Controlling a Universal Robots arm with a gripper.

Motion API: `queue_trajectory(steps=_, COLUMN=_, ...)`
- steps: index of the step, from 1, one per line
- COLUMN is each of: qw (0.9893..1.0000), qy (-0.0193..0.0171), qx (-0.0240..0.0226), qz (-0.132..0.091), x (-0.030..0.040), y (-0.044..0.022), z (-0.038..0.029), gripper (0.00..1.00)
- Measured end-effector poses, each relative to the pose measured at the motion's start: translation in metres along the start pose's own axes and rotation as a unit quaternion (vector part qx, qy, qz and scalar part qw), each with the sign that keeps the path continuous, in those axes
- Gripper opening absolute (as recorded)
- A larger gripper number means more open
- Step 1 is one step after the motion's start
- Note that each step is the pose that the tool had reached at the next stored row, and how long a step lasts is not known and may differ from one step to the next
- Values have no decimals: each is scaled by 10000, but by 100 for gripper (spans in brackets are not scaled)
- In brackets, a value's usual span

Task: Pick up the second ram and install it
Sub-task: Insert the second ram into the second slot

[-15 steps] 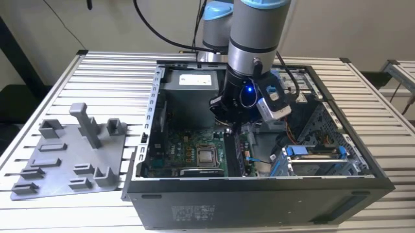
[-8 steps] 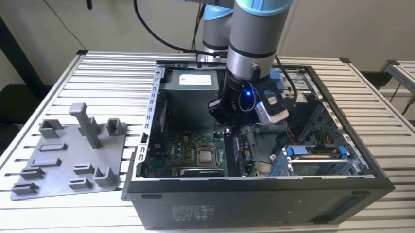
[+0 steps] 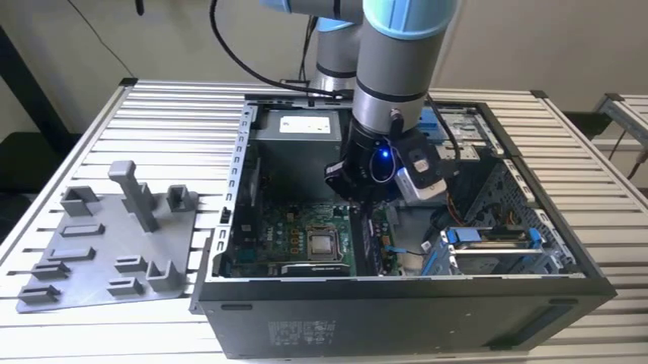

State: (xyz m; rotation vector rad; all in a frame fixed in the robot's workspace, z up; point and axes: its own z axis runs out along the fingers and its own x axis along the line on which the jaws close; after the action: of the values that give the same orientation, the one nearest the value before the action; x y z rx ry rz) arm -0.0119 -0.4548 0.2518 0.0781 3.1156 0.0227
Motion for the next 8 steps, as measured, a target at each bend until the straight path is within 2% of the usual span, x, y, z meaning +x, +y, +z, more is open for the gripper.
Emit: queue_trajectory(steps=8, qw=10000, qy=4, qx=1, qz=1, x=0, y=-1, z=2, gripper=14)
